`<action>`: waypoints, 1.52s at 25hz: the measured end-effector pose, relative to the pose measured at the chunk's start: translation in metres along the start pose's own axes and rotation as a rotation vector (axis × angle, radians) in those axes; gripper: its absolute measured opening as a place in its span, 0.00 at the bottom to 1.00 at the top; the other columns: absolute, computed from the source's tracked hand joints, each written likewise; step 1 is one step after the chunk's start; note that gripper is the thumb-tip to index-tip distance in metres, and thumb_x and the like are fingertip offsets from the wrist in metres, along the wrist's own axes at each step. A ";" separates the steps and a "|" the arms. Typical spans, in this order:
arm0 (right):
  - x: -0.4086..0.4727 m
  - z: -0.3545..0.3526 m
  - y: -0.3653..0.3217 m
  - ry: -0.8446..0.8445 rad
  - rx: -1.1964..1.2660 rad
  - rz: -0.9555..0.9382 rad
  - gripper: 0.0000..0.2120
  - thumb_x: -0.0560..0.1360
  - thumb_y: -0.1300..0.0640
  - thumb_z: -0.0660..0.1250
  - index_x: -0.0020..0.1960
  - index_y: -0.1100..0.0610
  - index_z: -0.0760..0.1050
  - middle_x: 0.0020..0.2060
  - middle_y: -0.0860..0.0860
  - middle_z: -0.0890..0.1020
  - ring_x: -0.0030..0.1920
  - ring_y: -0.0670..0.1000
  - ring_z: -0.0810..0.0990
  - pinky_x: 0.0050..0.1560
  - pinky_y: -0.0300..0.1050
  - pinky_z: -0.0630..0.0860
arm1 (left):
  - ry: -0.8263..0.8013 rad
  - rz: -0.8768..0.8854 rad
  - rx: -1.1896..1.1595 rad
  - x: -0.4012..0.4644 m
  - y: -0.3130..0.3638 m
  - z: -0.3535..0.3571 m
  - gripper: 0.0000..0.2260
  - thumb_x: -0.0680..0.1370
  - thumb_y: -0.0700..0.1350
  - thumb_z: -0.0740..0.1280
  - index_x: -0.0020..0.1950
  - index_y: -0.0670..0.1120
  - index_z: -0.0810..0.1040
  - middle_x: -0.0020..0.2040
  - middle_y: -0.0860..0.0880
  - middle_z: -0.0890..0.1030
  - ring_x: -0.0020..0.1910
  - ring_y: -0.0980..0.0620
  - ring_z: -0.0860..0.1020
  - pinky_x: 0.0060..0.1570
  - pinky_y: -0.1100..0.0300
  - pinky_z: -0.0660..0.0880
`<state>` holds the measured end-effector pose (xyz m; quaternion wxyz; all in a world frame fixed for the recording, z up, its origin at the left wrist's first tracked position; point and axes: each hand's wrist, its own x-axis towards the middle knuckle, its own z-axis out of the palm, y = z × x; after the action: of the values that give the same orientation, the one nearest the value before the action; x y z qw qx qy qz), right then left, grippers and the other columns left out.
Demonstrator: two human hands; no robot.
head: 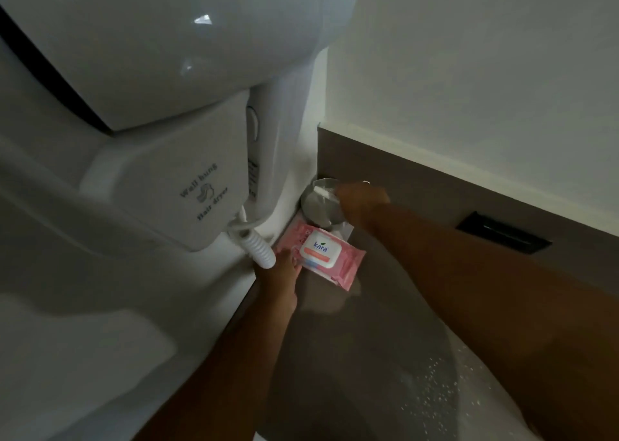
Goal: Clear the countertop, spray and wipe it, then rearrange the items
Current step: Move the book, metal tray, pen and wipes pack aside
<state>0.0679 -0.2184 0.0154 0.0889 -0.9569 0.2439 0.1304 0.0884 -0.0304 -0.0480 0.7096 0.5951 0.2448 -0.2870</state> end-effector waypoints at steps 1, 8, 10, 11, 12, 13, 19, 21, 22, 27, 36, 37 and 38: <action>0.010 0.001 -0.004 0.004 -0.009 -0.022 0.16 0.74 0.56 0.67 0.62 0.51 0.75 0.58 0.53 0.81 0.58 0.57 0.79 0.50 0.49 0.74 | 0.047 -0.009 0.021 -0.001 -0.006 -0.002 0.19 0.78 0.36 0.67 0.69 0.40 0.70 0.63 0.39 0.77 0.60 0.42 0.78 0.40 0.58 0.79; 0.047 0.017 -0.016 0.063 0.056 0.022 0.15 0.72 0.55 0.70 0.58 0.53 0.79 0.54 0.56 0.83 0.53 0.60 0.82 0.44 0.49 0.73 | -0.001 -0.182 0.069 0.002 -0.009 0.018 0.17 0.80 0.36 0.65 0.68 0.37 0.71 0.62 0.36 0.79 0.62 0.34 0.78 0.59 0.44 0.75; 0.045 0.013 -0.010 0.088 0.106 0.060 0.10 0.72 0.57 0.69 0.54 0.55 0.79 0.51 0.56 0.83 0.51 0.60 0.82 0.42 0.48 0.73 | 0.009 -0.190 0.010 0.001 -0.005 0.023 0.16 0.80 0.35 0.64 0.68 0.38 0.72 0.61 0.36 0.80 0.58 0.37 0.80 0.54 0.47 0.79; 0.039 0.008 -0.007 0.118 0.147 0.079 0.08 0.74 0.58 0.66 0.52 0.55 0.79 0.50 0.57 0.83 0.50 0.60 0.82 0.43 0.48 0.74 | 0.017 -0.181 -0.005 0.000 -0.004 0.022 0.16 0.79 0.35 0.64 0.67 0.39 0.72 0.60 0.37 0.80 0.57 0.39 0.81 0.53 0.49 0.80; 0.031 0.003 -0.003 0.159 0.202 0.100 0.07 0.76 0.58 0.63 0.52 0.55 0.78 0.50 0.57 0.83 0.48 0.59 0.82 0.44 0.48 0.76 | 0.017 -0.161 -0.022 -0.002 -0.004 0.019 0.16 0.79 0.35 0.65 0.67 0.39 0.73 0.60 0.37 0.80 0.56 0.40 0.81 0.52 0.50 0.81; 0.019 -0.003 0.001 0.209 0.272 0.126 0.07 0.77 0.57 0.61 0.51 0.54 0.77 0.49 0.56 0.83 0.47 0.58 0.81 0.45 0.49 0.77 | 0.030 -0.137 -0.048 -0.004 -0.004 0.015 0.15 0.79 0.36 0.66 0.66 0.39 0.73 0.58 0.38 0.80 0.54 0.42 0.82 0.49 0.52 0.82; -0.115 -0.052 0.016 0.377 0.598 0.175 0.08 0.77 0.51 0.66 0.53 0.53 0.77 0.48 0.50 0.81 0.47 0.50 0.79 0.50 0.49 0.78 | 0.001 0.094 0.503 -0.044 -0.033 -0.013 0.09 0.79 0.43 0.63 0.55 0.42 0.78 0.54 0.35 0.81 0.53 0.36 0.80 0.48 0.44 0.80; -0.165 -0.085 0.031 0.321 0.486 0.152 0.10 0.76 0.50 0.68 0.54 0.54 0.78 0.50 0.51 0.81 0.49 0.51 0.79 0.50 0.47 0.76 | -0.227 0.315 0.807 -0.075 -0.053 -0.005 0.07 0.78 0.43 0.65 0.50 0.42 0.80 0.51 0.36 0.82 0.52 0.35 0.81 0.51 0.47 0.78; -0.190 -0.103 0.042 0.280 0.412 0.149 0.13 0.75 0.49 0.69 0.55 0.54 0.78 0.53 0.52 0.81 0.51 0.51 0.78 0.51 0.47 0.74 | -0.336 0.424 0.908 -0.091 -0.065 0.004 0.05 0.77 0.43 0.68 0.48 0.42 0.80 0.49 0.38 0.84 0.49 0.39 0.81 0.48 0.54 0.76; -0.332 -0.151 0.107 0.095 0.189 0.332 0.20 0.75 0.43 0.68 0.63 0.50 0.73 0.63 0.50 0.77 0.60 0.52 0.74 0.57 0.47 0.69 | -1.039 0.531 1.310 -0.181 -0.131 0.052 0.30 0.71 0.50 0.76 0.70 0.48 0.69 0.63 0.49 0.77 0.58 0.52 0.77 0.52 0.63 0.71; -0.418 -0.063 0.149 -0.261 0.148 0.550 0.28 0.69 0.51 0.75 0.66 0.51 0.69 0.61 0.53 0.77 0.59 0.54 0.76 0.59 0.51 0.76 | -1.203 0.590 1.145 -0.263 -0.230 0.086 0.40 0.60 0.55 0.81 0.66 0.57 0.64 0.60 0.55 0.78 0.56 0.55 0.78 0.52 0.55 0.79; -0.413 -0.059 0.151 -0.185 0.132 0.527 0.24 0.69 0.53 0.75 0.63 0.51 0.71 0.58 0.52 0.78 0.56 0.53 0.77 0.57 0.48 0.77 | -1.165 0.615 1.100 -0.264 -0.232 0.090 0.36 0.61 0.54 0.81 0.62 0.58 0.66 0.55 0.56 0.79 0.53 0.55 0.80 0.48 0.56 0.81; -0.406 -0.057 0.153 -0.110 0.114 0.487 0.22 0.70 0.53 0.74 0.61 0.51 0.72 0.55 0.51 0.79 0.54 0.52 0.77 0.54 0.47 0.77 | -1.119 0.643 1.062 -0.263 -0.229 0.094 0.33 0.61 0.54 0.80 0.60 0.58 0.67 0.52 0.57 0.80 0.51 0.56 0.81 0.45 0.57 0.81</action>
<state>-0.3388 -0.1839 0.1725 0.1219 -0.8549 0.4687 0.1859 -0.2588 -0.1217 -0.0120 0.3987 0.6610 -0.4933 -0.4010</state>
